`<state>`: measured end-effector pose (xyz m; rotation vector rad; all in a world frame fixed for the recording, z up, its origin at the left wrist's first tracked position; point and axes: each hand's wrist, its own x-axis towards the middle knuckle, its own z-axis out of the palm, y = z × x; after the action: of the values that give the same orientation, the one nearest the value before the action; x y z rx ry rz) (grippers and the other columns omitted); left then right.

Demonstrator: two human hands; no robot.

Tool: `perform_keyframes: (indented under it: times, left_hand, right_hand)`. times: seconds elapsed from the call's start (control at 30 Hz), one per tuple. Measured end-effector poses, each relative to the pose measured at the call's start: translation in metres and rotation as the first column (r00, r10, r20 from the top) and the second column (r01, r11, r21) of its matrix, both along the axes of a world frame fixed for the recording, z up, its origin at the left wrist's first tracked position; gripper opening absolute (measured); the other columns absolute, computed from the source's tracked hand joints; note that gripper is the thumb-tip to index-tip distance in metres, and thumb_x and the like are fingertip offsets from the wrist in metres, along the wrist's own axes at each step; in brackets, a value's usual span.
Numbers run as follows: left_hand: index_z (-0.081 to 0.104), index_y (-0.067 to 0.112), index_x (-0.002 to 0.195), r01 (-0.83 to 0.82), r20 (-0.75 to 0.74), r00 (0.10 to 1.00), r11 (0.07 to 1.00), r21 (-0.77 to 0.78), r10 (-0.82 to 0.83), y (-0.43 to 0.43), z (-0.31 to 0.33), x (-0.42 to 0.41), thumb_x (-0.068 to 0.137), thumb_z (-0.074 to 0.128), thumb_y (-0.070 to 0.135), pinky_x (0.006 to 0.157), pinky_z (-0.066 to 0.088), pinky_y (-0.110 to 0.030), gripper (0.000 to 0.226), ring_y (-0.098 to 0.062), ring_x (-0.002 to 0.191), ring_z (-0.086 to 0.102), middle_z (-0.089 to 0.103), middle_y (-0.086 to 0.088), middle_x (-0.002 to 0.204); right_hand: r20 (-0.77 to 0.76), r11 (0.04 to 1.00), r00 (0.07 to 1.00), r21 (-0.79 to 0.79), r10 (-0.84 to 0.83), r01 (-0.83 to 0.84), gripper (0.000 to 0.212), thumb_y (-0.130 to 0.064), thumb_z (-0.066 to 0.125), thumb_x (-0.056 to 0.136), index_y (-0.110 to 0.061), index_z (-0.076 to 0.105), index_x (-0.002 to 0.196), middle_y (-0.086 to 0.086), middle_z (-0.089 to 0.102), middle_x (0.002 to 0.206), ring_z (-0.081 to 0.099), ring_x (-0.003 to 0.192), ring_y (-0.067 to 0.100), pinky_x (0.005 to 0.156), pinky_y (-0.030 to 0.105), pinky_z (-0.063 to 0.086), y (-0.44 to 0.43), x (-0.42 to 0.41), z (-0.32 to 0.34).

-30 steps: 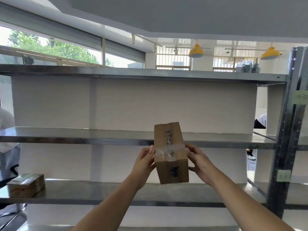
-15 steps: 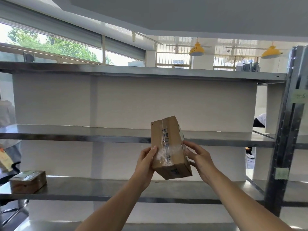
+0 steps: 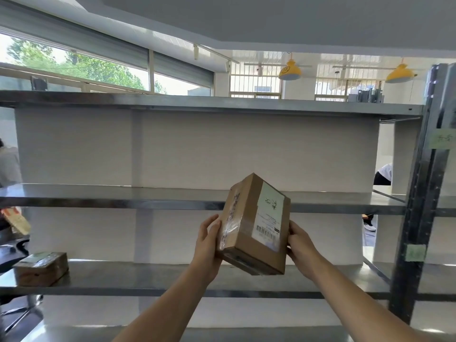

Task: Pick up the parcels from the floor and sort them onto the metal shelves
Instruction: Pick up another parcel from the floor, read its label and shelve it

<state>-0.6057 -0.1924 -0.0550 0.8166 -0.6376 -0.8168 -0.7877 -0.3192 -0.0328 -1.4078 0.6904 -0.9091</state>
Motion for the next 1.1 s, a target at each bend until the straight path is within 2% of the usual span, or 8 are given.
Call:
perform_keyframes:
  times: [0.2,0.33,0.43,0.6,0.73,0.83,0.93,1.1]
  left_hand:
    - [0.054,0.024,0.123,0.056,0.032,0.998,0.998,0.014,-0.057,0.001,0.001,0.0,0.103,0.051,0.025,0.062,0.06,-0.041,0.021,-0.029,0.084,0.07,0.061,-0.021,0.119]
    - [0.062,0.021,0.122,0.121,0.077,0.989,0.992,0.03,-0.123,0.005,0.006,0.01,0.102,0.054,0.025,0.061,0.057,-0.038,0.023,-0.028,0.085,0.069,0.066,-0.019,0.117]
    - [0.061,0.02,0.127,0.133,0.087,0.986,0.987,0.087,-0.141,0.003,0.006,0.014,0.101,0.055,0.026,0.065,0.057,-0.041,0.027,-0.031,0.09,0.068,0.066,-0.022,0.121]
    - [0.063,0.011,0.128,0.224,-0.002,0.974,0.968,0.117,-0.225,-0.001,0.01,0.013,0.1,0.048,0.039,0.082,0.057,-0.047,0.042,-0.037,0.1,0.067,0.066,-0.027,0.124]
    - [0.056,0.014,0.142,0.345,-0.069,0.936,0.938,-0.024,-0.346,-0.001,0.015,0.014,0.101,0.035,0.059,0.108,0.042,-0.054,0.064,-0.041,0.129,0.054,0.057,-0.024,0.141]
    - [0.049,0.014,0.147,0.371,-0.02,0.927,0.925,-0.077,-0.374,-0.005,0.018,0.009,0.089,0.055,0.063,0.119,0.028,-0.056,0.076,-0.039,0.14,0.045,0.051,-0.022,0.148]
    - [0.048,0.012,0.147,0.379,0.023,0.925,0.917,-0.126,-0.379,-0.008,0.023,0.004,0.078,0.078,0.052,0.117,0.033,-0.056,0.085,-0.038,0.139,0.046,0.05,-0.022,0.149]
    - [0.051,0.008,0.145,0.268,-0.116,0.954,0.959,-0.094,-0.278,-0.02,0.028,0.003,0.089,0.057,0.041,0.106,0.045,-0.057,0.064,-0.043,0.134,0.05,0.056,-0.024,0.142]
  right_hand:
    - [-0.008,0.986,0.986,-0.016,0.169,-0.169,0.075,-0.002,0.07,0.089,-0.04,0.037,0.145,-0.001,0.062,0.133,0.061,0.118,0.019,0.081,0.036,0.061,-0.011,-0.003,-0.01]
    - [-0.093,0.966,0.985,-0.205,0.144,-0.16,0.104,0.004,0.075,0.079,-0.048,0.018,0.15,-0.001,0.043,0.149,0.042,0.137,0.018,0.081,0.026,0.06,-0.019,-0.013,-0.01]
    - [-0.068,0.962,0.985,-0.215,0.159,-0.17,0.105,0.008,0.071,0.078,-0.048,0.018,0.15,-0.009,0.034,0.155,0.028,0.145,0.015,0.104,0.042,0.05,-0.022,-0.017,-0.008]
    - [-0.001,0.963,0.984,-0.205,0.179,-0.175,0.103,0.011,0.076,0.071,-0.047,0.025,0.139,-0.011,0.038,0.152,0.033,0.143,0.011,0.112,0.05,0.041,-0.029,-0.016,-0.008]
    - [0.07,0.972,0.979,-0.151,0.191,-0.179,0.1,0.002,0.077,0.067,-0.042,0.024,0.139,-0.009,0.044,0.147,0.04,0.138,0.015,0.105,0.043,0.047,-0.029,-0.017,-0.005]
    - [0.128,0.978,0.975,-0.118,0.184,-0.169,0.098,0.007,0.075,0.068,-0.036,0.023,0.14,-0.006,0.049,0.139,0.046,0.131,0.017,0.09,0.034,0.053,-0.028,-0.015,0.001]
    - [0.17,0.989,0.975,-0.07,0.144,-0.134,0.087,0.017,0.065,0.08,-0.034,0.025,0.137,-0.003,0.049,0.136,0.05,0.128,0.021,0.097,0.043,0.053,-0.03,-0.008,0.005]
    - [0.139,0.999,0.99,-0.007,0.039,-0.038,0.08,0.022,0.053,0.078,-0.031,0.031,0.134,0.0,0.05,0.125,0.052,0.121,0.028,0.105,0.052,0.043,-0.034,-0.007,0.005]
